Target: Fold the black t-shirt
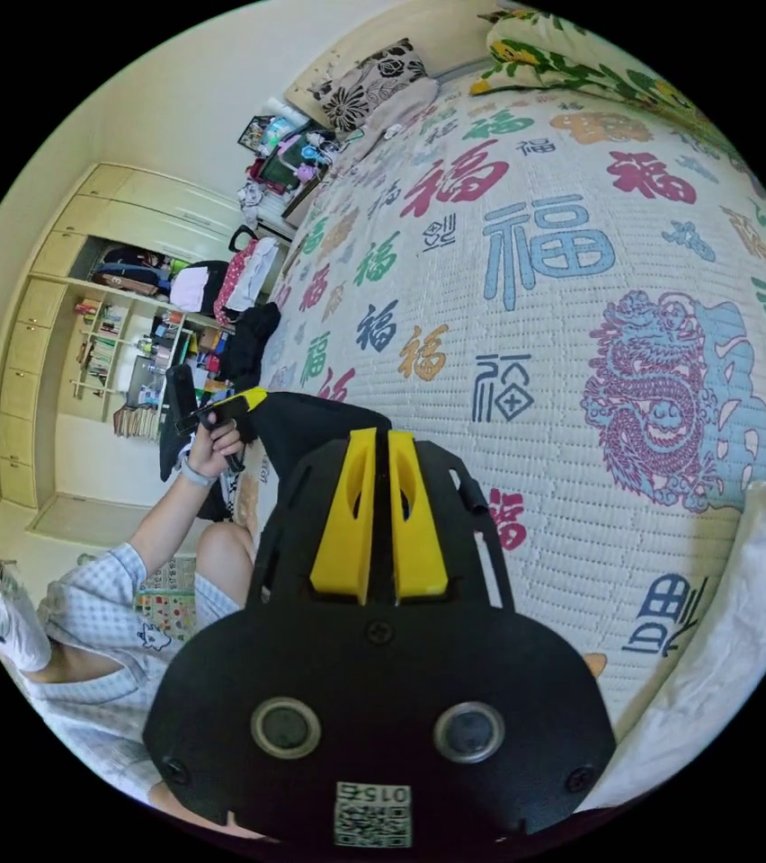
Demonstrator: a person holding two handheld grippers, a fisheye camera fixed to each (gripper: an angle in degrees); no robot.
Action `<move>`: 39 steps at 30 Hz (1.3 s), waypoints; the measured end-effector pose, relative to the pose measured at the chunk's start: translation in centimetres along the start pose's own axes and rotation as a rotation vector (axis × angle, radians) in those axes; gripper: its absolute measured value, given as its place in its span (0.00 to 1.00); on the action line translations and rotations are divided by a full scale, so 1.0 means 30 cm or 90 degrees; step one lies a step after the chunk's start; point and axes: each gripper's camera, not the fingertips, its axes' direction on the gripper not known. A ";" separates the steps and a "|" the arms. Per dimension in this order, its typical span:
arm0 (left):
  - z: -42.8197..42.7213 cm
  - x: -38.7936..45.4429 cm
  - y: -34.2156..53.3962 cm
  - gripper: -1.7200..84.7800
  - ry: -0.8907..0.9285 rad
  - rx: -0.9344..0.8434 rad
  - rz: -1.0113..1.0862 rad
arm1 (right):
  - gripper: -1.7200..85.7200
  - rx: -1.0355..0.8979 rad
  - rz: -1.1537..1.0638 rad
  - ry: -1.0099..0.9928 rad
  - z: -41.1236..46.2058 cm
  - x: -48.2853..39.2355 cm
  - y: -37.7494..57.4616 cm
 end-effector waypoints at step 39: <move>0.449 0.399 0.465 0.04 -0.148 -0.257 -0.024 | 0.02 -0.167 -0.089 0.156 0.290 -0.138 0.861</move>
